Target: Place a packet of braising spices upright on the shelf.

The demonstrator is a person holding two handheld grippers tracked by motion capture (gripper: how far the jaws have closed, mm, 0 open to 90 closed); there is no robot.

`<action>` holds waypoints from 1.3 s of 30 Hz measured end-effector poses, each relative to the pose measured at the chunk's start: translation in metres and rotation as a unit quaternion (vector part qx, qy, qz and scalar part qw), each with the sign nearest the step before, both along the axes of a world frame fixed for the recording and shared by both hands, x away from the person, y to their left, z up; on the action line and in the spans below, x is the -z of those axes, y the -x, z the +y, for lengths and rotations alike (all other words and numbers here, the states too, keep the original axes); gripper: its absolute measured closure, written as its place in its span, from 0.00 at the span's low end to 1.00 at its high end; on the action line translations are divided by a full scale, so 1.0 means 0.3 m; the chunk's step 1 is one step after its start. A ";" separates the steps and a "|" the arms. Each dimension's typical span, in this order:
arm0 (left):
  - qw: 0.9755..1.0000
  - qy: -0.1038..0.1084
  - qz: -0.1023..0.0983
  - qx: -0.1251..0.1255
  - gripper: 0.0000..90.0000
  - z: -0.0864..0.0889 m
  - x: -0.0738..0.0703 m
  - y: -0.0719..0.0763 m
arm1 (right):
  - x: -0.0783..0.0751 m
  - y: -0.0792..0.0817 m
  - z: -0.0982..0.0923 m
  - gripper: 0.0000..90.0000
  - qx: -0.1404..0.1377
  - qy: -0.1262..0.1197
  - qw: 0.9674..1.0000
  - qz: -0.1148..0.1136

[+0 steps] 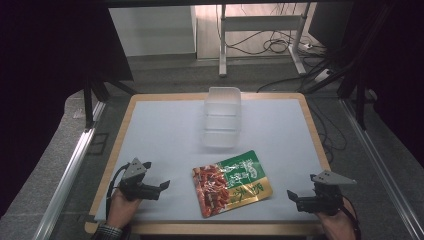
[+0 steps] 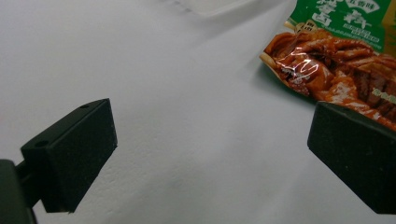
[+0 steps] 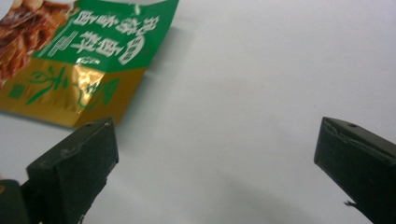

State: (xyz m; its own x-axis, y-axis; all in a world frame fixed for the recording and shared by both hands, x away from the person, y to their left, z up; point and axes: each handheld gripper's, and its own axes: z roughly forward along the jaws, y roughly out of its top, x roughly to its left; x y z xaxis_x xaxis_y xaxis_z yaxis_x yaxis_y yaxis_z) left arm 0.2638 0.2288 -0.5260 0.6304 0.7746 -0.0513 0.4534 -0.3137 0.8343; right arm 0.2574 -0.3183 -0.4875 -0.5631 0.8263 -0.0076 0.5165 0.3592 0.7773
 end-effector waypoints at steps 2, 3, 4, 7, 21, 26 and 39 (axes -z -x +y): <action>1.000 0.000 -0.001 0.000 0.01 0.001 0.001 0.000 | 0.002 -0.004 -0.004 0.00 0.000 -0.002 1.000 0.001; 1.000 0.003 -0.001 0.001 0.01 0.002 0.001 0.000 | 0.007 -0.010 -0.010 0.00 -0.004 -0.007 1.000 0.003; 1.000 0.005 -0.001 0.002 0.01 0.004 0.001 -0.001 | 0.010 -0.013 -0.014 0.00 -0.002 -0.009 1.000 0.004; 1.000 0.007 0.000 0.002 0.01 0.003 0.003 -0.001 | 0.008 -0.011 -0.029 0.00 0.005 -0.022 1.000 0.002; 1.000 -0.001 0.001 -0.007 0.00 0.003 0.008 -0.004 | 0.013 -0.018 -0.022 0.00 0.000 -0.011 1.000 0.003; 1.000 -0.007 0.005 -0.004 0.00 -0.006 0.011 -0.006 | 0.013 -0.018 -0.014 0.00 -0.006 -0.015 1.000 0.003; 1.000 -0.012 0.008 0.001 0.00 -0.015 0.013 -0.006 | 0.011 -0.028 0.023 0.00 -0.021 -0.010 1.000 0.000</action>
State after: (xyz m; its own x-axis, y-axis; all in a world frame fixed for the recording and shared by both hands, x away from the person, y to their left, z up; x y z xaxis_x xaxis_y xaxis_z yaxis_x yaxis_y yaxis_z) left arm 0.2656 0.2243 -0.5299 0.6311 0.7744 -0.0440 0.4667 -0.3338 0.8190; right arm 0.2658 -0.3116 -0.4908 -0.5968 0.8023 0.0089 0.5013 0.3642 0.7849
